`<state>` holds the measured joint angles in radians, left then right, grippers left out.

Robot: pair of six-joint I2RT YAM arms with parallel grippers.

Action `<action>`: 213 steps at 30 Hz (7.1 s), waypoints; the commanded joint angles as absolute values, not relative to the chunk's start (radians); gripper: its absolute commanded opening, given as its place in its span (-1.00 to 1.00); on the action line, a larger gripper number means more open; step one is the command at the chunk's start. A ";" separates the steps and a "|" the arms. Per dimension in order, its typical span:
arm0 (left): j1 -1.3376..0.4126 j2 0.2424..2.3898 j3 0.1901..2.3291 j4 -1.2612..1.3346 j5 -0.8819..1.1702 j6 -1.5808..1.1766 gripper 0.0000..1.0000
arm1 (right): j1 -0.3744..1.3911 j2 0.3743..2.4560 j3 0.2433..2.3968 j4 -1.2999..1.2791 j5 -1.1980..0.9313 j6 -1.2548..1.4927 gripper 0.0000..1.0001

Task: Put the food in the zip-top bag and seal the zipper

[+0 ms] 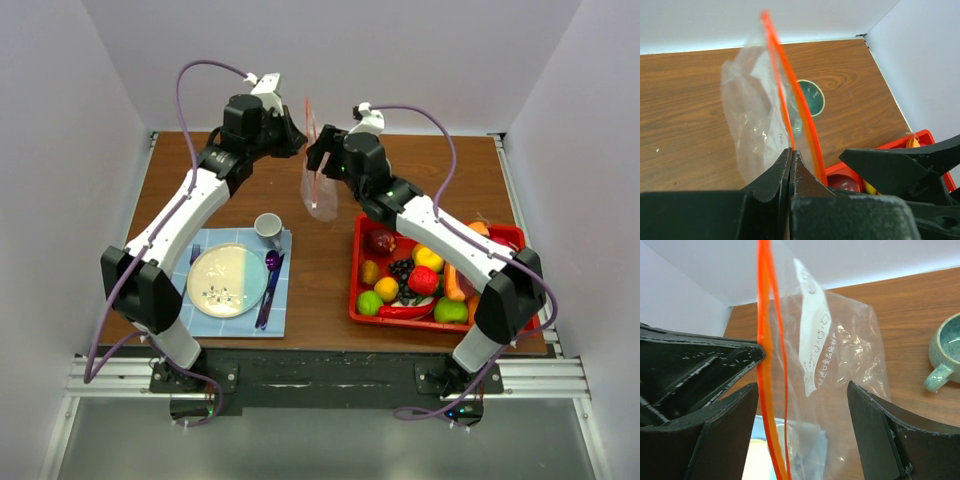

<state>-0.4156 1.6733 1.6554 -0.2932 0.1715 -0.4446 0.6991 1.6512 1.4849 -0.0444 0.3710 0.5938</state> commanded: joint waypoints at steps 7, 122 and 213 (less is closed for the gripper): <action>-0.419 1.675 1.641 -0.232 0.189 -0.446 -1.00 | 0.692 1.644 1.511 -0.028 0.353 0.580 0.51; -0.546 2.290 1.999 -0.364 -0.307 -0.267 0.34 | 0.451 1.470 1.339 -0.308 0.190 0.523 -0.13; -0.437 1.568 1.272 0.198 0.423 -0.423 -1.00 | 0.454 1.626 1.539 -0.080 0.023 0.718 -0.14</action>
<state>-0.4343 1.6104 1.2778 0.1596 0.3985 -0.4271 0.4515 1.6577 1.5314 -0.1406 0.0093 0.6991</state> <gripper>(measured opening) 0.019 0.429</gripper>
